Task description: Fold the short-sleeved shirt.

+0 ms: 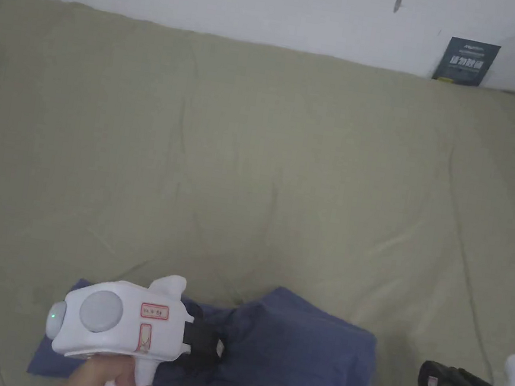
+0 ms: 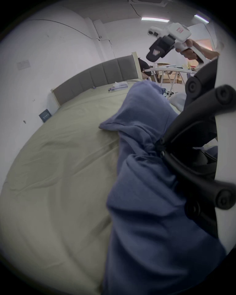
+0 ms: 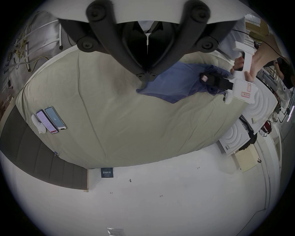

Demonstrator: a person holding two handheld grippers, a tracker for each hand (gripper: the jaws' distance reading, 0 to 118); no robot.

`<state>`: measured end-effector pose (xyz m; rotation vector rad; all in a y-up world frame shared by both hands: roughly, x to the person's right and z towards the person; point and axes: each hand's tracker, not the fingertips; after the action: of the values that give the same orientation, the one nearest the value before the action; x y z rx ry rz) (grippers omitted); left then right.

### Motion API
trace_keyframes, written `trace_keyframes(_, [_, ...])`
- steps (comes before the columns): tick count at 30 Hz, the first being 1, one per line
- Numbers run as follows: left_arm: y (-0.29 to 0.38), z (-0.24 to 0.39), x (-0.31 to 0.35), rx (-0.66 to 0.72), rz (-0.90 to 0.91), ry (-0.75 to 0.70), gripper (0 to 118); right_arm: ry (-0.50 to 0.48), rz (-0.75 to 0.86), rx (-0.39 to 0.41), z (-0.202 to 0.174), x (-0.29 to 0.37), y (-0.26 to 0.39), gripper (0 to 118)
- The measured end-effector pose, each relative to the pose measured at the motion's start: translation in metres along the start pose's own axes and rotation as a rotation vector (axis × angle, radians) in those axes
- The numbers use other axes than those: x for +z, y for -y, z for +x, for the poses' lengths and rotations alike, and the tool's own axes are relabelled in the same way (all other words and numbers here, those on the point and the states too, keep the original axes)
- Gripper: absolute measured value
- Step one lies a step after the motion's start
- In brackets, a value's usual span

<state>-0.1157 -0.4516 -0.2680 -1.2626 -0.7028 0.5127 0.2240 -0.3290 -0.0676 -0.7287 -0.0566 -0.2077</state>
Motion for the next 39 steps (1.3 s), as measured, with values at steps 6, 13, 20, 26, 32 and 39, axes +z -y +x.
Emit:
trace_keyframes(6, [-0.003, 0.015, 0.069, -0.058, 0.097, 0.042, 0, -0.011, 0.007, -0.012, -0.003, -0.003, -0.002, 1])
trace_keyframes(13, [0.005, -0.028, 0.156, 0.007, 0.228, -0.136, 0, -0.064, -0.006, 0.008, -0.022, -0.013, 0.000, 1])
trace_keyframes(20, [0.011, -0.078, 0.186, 0.066, 0.239, -0.252, 0, -0.079, -0.017, 0.022, -0.036, -0.019, -0.002, 1])
trace_keyframes(26, [0.007, -0.100, 0.178, 0.096, 0.186, -0.104, 107, -0.079, -0.028, 0.034, -0.040, -0.021, -0.003, 1])
trace_keyframes(32, [-0.003, -0.112, 0.150, 0.121, 0.139, -0.011, 118, -0.068, -0.049, 0.024, -0.036, -0.024, 0.001, 1])
trace_keyframes(39, [-0.005, -0.102, 0.126, 0.007, 0.101, 0.049, 111, -0.060, -0.058, 0.001, -0.030, -0.023, 0.005, 1])
